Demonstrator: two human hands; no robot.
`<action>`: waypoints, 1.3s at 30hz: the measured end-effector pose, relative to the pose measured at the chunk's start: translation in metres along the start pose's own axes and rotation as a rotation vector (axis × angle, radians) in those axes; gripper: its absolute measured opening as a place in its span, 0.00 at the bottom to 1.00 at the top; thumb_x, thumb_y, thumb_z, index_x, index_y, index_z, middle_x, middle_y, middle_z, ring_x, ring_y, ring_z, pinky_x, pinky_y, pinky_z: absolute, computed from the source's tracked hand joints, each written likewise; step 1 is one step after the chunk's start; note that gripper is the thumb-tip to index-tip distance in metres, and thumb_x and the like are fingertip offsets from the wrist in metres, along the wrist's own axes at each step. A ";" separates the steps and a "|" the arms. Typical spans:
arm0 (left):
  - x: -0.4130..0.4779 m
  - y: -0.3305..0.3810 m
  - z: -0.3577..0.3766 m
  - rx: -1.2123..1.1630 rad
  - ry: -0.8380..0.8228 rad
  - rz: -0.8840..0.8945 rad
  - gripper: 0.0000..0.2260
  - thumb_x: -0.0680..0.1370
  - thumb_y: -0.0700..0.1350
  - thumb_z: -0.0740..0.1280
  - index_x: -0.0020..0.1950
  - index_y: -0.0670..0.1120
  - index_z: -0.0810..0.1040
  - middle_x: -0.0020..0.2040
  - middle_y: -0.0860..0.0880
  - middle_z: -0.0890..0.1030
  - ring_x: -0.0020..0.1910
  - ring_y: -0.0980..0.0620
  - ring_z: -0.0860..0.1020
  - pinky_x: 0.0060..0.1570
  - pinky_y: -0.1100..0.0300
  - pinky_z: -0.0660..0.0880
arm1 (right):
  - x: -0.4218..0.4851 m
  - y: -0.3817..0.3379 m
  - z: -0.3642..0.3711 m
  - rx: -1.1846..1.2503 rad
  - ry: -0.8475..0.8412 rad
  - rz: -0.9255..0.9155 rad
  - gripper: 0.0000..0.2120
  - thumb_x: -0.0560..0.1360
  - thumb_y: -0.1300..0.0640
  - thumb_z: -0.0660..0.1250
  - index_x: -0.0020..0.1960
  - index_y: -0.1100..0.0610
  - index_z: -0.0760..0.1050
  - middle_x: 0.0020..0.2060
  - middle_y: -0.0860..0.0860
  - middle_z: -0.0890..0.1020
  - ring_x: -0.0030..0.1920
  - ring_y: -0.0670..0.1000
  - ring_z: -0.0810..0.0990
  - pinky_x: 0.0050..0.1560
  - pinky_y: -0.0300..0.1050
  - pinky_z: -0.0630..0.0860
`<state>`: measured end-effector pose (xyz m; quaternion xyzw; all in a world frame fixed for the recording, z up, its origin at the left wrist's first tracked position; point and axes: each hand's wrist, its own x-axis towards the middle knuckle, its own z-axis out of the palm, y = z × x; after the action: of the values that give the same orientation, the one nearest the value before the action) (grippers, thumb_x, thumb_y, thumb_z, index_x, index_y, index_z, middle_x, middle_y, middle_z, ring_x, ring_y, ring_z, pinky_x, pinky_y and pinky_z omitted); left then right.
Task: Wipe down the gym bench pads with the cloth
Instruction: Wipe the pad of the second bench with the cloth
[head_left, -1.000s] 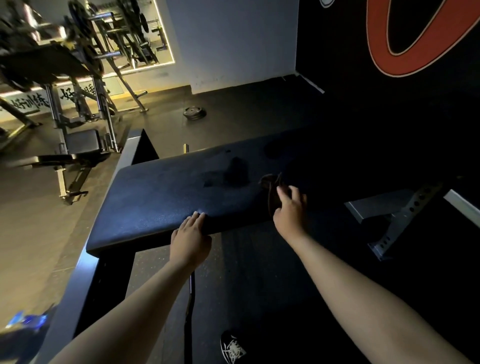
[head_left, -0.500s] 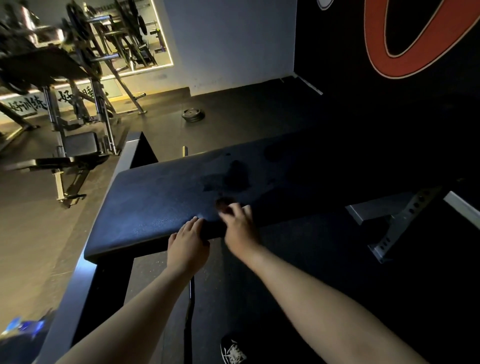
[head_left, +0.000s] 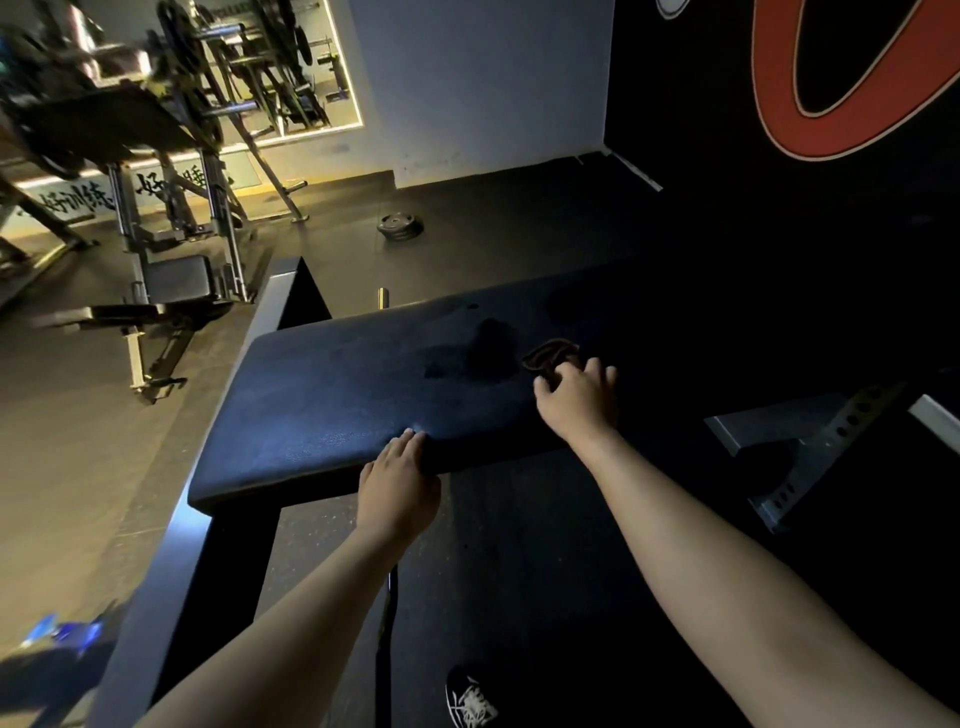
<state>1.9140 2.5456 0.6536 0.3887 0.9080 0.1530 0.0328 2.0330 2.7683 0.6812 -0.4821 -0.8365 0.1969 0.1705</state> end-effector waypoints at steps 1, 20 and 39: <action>0.000 0.000 0.000 -0.003 0.003 0.002 0.26 0.79 0.44 0.65 0.78 0.49 0.66 0.77 0.48 0.67 0.76 0.48 0.66 0.73 0.46 0.66 | -0.004 -0.007 0.004 0.003 0.007 -0.054 0.15 0.77 0.52 0.62 0.61 0.55 0.77 0.62 0.58 0.72 0.63 0.61 0.66 0.66 0.53 0.67; 0.001 0.013 0.009 0.034 0.048 -0.035 0.22 0.76 0.45 0.65 0.71 0.49 0.70 0.71 0.48 0.73 0.71 0.47 0.70 0.69 0.47 0.69 | -0.056 0.032 0.043 0.166 0.201 -0.282 0.22 0.72 0.67 0.67 0.63 0.49 0.77 0.57 0.52 0.74 0.55 0.57 0.72 0.53 0.58 0.76; -0.005 -0.004 -0.002 -0.068 -0.019 0.012 0.31 0.77 0.42 0.67 0.80 0.49 0.63 0.80 0.47 0.62 0.79 0.48 0.60 0.75 0.48 0.64 | -0.124 -0.066 0.093 1.040 -0.024 0.323 0.25 0.75 0.70 0.60 0.65 0.47 0.66 0.65 0.51 0.68 0.64 0.52 0.72 0.61 0.48 0.76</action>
<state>1.9144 2.5396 0.6537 0.3942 0.8996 0.1801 0.0538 1.9995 2.6143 0.6212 -0.4542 -0.5462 0.6137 0.3445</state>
